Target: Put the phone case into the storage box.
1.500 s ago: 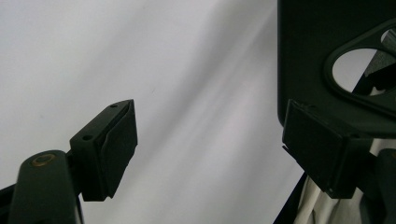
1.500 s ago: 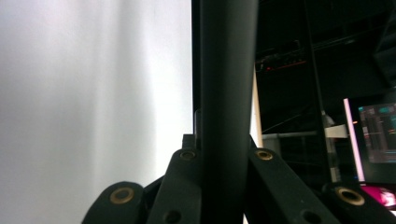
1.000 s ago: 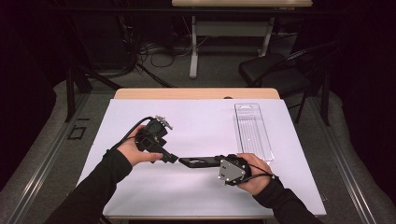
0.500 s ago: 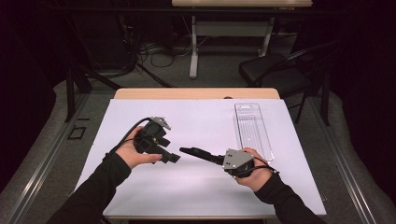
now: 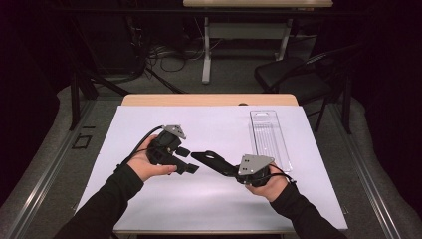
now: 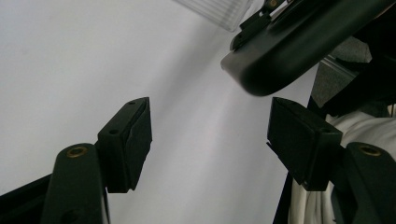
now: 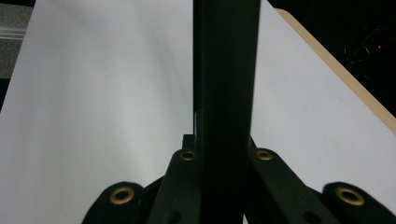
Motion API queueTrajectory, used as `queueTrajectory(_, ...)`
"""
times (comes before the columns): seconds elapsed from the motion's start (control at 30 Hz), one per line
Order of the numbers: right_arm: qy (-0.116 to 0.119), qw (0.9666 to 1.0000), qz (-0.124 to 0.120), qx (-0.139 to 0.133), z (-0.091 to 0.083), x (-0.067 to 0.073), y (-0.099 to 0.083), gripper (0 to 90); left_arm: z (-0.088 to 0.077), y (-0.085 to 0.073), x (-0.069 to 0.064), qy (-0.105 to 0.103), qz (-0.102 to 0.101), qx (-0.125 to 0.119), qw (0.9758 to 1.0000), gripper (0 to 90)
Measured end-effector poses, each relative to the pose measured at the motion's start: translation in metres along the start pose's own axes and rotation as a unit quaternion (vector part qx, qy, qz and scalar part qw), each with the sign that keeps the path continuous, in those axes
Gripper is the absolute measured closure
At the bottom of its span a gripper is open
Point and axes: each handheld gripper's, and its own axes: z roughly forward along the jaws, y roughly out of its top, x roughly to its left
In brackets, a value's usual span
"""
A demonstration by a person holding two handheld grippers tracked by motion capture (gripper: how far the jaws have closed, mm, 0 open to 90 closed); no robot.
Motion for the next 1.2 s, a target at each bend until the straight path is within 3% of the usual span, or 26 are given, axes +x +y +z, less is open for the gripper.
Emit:
queueTrajectory(0.07, 0.003, 1.0000, 0.002, -0.003, 0.000, 0.000, 0.000, 88.6, 0.001, 0.001, -0.001, 0.003, 0.005, -0.007, 1.0000, 33.8)
queueTrajectory(0.17, 0.005, 1.0000, 0.004, -0.005, 0.001, 0.000, 0.000, 88.6, 0.003, 0.003, -0.001, -0.009, 0.006, -0.016, 0.9998, 34.9)
queueTrajectory(0.23, 0.006, 1.0000, 0.004, -0.006, 0.001, 0.000, 0.000, 88.6, 0.005, 0.004, -0.002, -0.003, 0.007, -0.018, 0.9998, 35.8)
queueTrajectory(0.77, 0.011, 0.9998, 0.010, -0.011, 0.003, -0.002, -0.001, 88.6, 0.012, 0.010, -0.006, -0.007, 0.012, -0.017, 0.9998, 47.3)
queueTrajectory(1.2, 0.013, 0.9998, 0.013, -0.011, 0.004, -0.002, -0.002, 88.6, 0.012, 0.011, -0.006, -0.003, 0.017, -0.045, 0.9988, 51.6)
